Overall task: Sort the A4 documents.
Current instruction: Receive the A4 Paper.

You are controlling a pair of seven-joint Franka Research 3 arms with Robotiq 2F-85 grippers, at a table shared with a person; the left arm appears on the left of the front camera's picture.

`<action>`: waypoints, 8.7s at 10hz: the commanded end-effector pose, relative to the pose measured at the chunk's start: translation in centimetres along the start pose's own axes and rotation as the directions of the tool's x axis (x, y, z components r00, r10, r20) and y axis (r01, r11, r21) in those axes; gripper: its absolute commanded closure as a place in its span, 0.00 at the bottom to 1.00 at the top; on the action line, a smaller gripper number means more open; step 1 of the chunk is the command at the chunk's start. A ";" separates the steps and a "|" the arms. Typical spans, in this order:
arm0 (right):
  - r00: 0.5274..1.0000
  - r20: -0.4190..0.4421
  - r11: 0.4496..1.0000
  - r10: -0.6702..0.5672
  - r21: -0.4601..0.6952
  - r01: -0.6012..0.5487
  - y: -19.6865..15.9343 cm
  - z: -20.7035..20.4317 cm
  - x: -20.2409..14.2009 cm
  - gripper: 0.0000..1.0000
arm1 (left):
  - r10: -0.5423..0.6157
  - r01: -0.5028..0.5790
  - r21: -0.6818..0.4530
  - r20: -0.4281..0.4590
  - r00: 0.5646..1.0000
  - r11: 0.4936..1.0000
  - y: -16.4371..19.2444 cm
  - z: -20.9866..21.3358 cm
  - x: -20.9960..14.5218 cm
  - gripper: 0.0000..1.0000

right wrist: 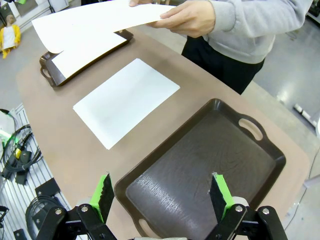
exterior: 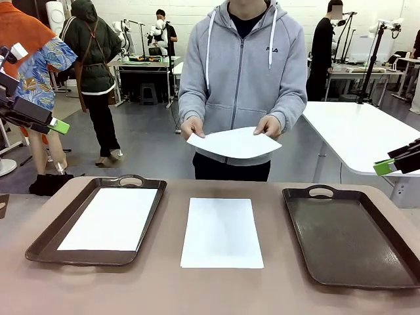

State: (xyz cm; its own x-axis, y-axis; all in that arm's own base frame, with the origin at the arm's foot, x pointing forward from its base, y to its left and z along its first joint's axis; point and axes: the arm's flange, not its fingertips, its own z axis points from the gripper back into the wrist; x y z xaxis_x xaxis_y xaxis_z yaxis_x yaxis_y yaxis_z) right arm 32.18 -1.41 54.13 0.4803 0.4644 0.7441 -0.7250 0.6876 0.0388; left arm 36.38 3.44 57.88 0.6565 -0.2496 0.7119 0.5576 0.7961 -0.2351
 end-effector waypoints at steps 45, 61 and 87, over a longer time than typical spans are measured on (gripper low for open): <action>1.000 0.006 1.000 -0.003 0.012 0.003 -0.1 -0.2 -0.1 0.00 | 0.257 -0.255 -0.103 0.011 0.966 0.962 0.5 -3.3 3.7 0.00; 1.000 0.006 1.000 -0.003 0.012 0.003 -0.1 -0.2 -0.1 0.00 | 0.596 -0.805 -0.482 -0.551 0.585 0.345 -1.7 -24.6 10.5 0.00; 1.000 0.006 1.000 -0.003 0.012 0.003 -0.1 -0.2 -0.1 0.00 | 0.572 -0.786 -0.579 -0.578 0.583 0.217 -3.8 -29.9 11.8 1.00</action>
State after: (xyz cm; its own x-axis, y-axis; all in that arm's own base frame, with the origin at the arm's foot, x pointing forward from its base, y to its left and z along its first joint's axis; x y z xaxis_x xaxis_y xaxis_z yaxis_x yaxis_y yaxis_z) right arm 32.17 -1.46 54.15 0.4810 0.4643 0.7437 -0.7234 0.6894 0.0375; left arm 57.23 -19.03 47.20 0.9910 -0.0037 -0.1340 -0.1337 0.0397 -0.9902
